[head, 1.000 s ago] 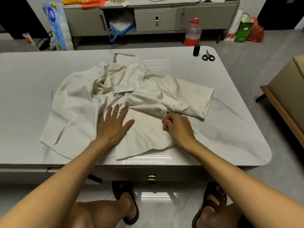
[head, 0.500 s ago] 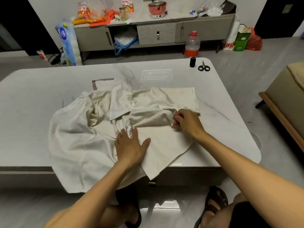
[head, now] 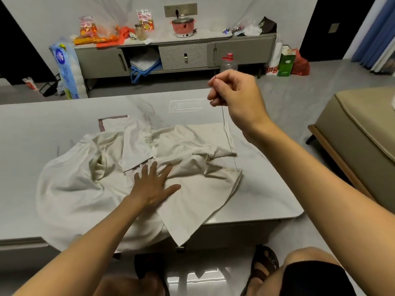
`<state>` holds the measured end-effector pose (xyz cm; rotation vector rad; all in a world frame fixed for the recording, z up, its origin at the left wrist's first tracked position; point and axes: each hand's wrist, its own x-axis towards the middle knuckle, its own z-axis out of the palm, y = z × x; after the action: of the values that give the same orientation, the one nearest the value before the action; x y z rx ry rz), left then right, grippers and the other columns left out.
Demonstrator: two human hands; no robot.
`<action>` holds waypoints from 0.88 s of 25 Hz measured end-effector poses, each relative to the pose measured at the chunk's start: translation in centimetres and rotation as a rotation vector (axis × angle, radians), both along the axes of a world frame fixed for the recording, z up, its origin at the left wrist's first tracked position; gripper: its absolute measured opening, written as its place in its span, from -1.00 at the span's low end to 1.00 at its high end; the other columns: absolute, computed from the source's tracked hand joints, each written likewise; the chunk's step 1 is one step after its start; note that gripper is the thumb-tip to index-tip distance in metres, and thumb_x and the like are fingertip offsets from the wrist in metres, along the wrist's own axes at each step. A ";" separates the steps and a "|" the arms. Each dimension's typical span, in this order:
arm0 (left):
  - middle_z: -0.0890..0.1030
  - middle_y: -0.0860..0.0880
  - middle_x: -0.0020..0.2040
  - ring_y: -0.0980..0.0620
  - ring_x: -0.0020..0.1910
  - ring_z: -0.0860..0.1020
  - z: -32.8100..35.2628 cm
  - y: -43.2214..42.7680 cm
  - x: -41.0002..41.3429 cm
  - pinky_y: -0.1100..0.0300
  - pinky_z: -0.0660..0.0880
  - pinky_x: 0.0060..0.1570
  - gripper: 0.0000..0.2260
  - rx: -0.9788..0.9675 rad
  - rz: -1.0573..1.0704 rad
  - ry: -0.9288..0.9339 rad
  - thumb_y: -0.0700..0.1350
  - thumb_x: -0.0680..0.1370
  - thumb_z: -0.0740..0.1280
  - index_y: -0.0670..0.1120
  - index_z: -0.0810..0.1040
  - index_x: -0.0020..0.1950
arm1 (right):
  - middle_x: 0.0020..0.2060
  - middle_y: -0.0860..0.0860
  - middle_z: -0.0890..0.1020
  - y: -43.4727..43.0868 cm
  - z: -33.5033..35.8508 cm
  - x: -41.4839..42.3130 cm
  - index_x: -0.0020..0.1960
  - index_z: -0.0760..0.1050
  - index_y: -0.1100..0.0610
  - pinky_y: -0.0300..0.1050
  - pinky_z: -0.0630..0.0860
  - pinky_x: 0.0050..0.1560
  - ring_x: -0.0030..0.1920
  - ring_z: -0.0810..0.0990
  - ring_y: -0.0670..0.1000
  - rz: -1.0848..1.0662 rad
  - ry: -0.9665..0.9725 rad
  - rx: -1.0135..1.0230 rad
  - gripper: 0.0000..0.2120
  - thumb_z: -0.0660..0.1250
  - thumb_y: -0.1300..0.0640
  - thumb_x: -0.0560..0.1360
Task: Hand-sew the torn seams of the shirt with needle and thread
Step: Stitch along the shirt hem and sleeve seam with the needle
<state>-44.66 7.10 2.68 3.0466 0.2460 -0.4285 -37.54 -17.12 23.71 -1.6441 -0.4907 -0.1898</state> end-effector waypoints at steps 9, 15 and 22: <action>0.47 -0.12 0.24 -0.20 0.22 0.48 3.1 -3.6 0.4 -0.03 0.42 0.12 -0.50 0.099 -0.043 -0.117 0.39 0.57 0.10 0.13 0.49 0.33 | -0.37 0.01 0.65 -0.8 -15.0 -4.5 -0.20 0.58 0.20 0.03 0.54 -0.24 -0.42 0.51 -0.02 0.081 0.504 -0.410 -0.82 0.28 0.23 0.56; 0.26 -0.14 0.56 -0.23 0.53 0.23 1.7 -1.2 6.0 -0.16 0.22 0.40 -0.28 -0.059 -0.351 -0.214 0.44 0.45 -0.14 0.18 0.39 0.47 | -0.35 0.03 0.65 -1.8 -20.6 -2.9 -0.18 0.57 0.15 -0.13 0.47 -0.25 -0.35 0.53 -0.05 -0.203 0.599 -0.146 -0.78 0.22 0.27 0.58; -0.11 -0.12 0.65 -0.16 0.62 -0.12 -1.6 1.7 2.6 -0.18 -0.04 0.53 -0.25 0.029 0.091 -0.091 0.47 0.53 -0.08 0.13 -0.04 0.63 | -0.30 -0.14 0.67 -1.7 -21.8 -1.2 -0.18 0.54 -0.03 -0.03 0.49 -0.08 -0.33 0.54 -0.19 -0.131 0.367 -0.358 -0.79 0.25 0.14 0.59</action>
<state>-42.08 8.81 1.05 3.0577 0.3875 -0.2818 -38.72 -18.84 1.87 -2.0093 -0.1394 0.1116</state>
